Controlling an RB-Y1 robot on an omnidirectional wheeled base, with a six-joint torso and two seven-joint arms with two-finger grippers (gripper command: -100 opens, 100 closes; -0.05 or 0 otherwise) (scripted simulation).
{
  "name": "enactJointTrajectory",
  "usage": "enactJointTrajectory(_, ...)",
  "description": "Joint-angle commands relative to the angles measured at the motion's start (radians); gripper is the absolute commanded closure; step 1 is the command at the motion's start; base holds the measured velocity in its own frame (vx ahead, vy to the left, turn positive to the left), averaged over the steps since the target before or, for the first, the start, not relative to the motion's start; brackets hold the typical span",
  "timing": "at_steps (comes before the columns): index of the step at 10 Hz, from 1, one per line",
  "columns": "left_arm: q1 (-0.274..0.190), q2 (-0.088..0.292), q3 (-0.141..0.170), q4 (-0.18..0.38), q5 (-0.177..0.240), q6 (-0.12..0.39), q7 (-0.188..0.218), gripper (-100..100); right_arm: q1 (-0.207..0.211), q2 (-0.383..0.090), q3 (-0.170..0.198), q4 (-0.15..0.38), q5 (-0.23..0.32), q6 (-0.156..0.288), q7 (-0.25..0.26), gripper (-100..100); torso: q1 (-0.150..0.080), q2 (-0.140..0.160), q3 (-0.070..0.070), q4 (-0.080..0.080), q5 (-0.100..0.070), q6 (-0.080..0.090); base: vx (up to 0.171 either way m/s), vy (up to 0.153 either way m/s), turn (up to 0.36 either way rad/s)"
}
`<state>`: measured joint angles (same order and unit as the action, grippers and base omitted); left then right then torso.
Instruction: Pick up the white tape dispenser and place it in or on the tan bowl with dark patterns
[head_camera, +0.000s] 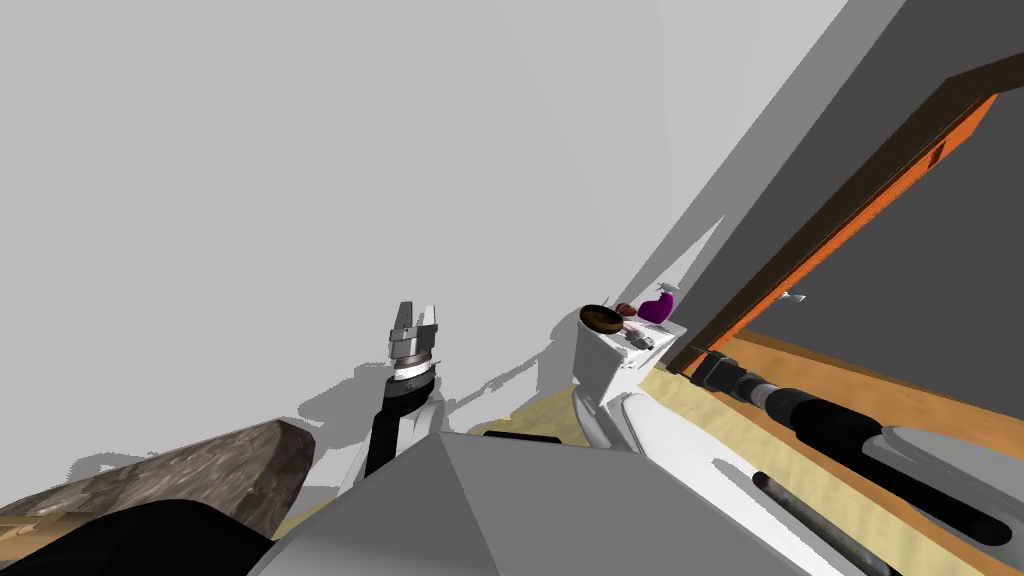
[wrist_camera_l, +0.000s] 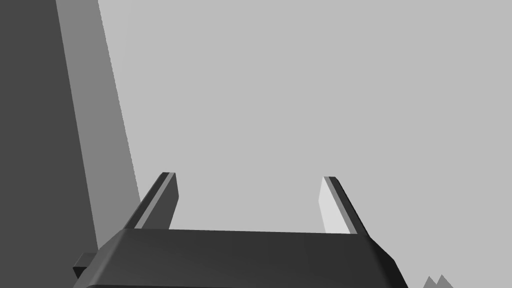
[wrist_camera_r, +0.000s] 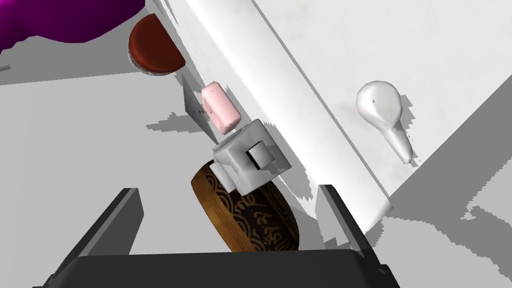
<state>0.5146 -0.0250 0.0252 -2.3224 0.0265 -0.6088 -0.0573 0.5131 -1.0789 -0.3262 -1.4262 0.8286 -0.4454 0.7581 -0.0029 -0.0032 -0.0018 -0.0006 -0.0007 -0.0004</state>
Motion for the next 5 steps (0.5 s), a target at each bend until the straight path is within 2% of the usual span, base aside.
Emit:
enactJointTrajectory(1, 0.0, 0.0, 0.0, 0.0, 0.0, 0.0, 0.0, 0, 0.007, -0.033, 0.009, 0.011, 0.016, 0.003, 0.022, -100, 0.0, 0.0, 0.0, 0.0, 0.0, 0.0, 0.042, -0.041, 0.121)
enactJointTrajectory(4, 0.0, 0.0, 0.0, 0.0, 0.0, 0.0, 0.0, 0, 0.027, -0.091, 0.039, 0.023, 0.039, -0.004, 0.068, -100, 0.0, -0.001, -0.001, 0.0, 0.0, 0.0, 0.053, -0.046, 0.15)
enactJointTrajectory(5, 0.0, 0.0, 0.0, 0.0, 0.0, 0.0, 0.0, 0, 0.023, -0.08, 0.032, 0.021, 0.034, -0.001, 0.056, -100, 0.0, -0.002, -0.001, 0.0, 0.0, 0.0, 0.029, -0.022, 0.042)
